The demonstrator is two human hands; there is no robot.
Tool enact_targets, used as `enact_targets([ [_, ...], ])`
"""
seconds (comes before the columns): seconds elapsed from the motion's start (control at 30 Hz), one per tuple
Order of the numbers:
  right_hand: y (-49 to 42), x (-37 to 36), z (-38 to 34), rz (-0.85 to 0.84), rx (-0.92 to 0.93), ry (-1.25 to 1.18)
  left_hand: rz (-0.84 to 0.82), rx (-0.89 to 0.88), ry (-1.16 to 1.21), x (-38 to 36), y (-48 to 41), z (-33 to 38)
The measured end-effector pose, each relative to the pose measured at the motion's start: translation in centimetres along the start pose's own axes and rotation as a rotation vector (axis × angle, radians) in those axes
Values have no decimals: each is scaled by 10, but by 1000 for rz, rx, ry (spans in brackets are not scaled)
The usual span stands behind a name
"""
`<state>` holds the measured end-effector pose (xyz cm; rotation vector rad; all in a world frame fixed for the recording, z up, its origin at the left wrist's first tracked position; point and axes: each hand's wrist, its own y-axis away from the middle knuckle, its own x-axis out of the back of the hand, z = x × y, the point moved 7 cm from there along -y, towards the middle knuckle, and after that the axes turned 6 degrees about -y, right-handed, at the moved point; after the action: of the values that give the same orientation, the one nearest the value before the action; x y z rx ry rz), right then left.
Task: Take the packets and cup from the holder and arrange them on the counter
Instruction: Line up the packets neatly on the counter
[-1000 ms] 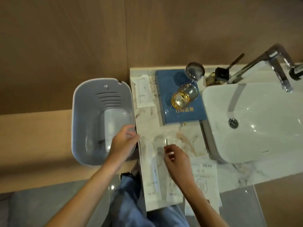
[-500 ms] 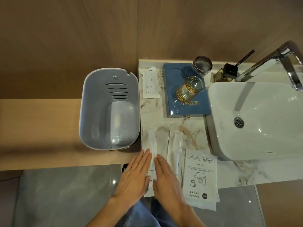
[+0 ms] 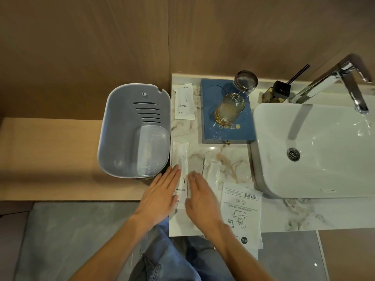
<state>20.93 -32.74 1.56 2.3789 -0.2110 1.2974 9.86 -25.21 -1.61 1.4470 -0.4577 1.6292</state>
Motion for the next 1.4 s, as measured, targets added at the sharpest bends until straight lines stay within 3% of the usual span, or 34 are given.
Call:
enact_targets([
  [0.1,18,23,21,58,-132,27,2,14,-22,2,1,1],
  [0.27,41,-7,20,-208,-100,157,10,12,2,3,2,5],
  [0.43,19,-14,26,-145,-68,150,-3,-3,-7,0,3,3],
  [1.07,-15,-4,25,-192,-11,221,-40,23,-54,6,13,10],
  [1.27,-4,29,27,-51,47,54,-4,20,-36,4,18,6],
  [1.4,56,75,90,240,-156,-188,-17,42,15,-1,23,2],
])
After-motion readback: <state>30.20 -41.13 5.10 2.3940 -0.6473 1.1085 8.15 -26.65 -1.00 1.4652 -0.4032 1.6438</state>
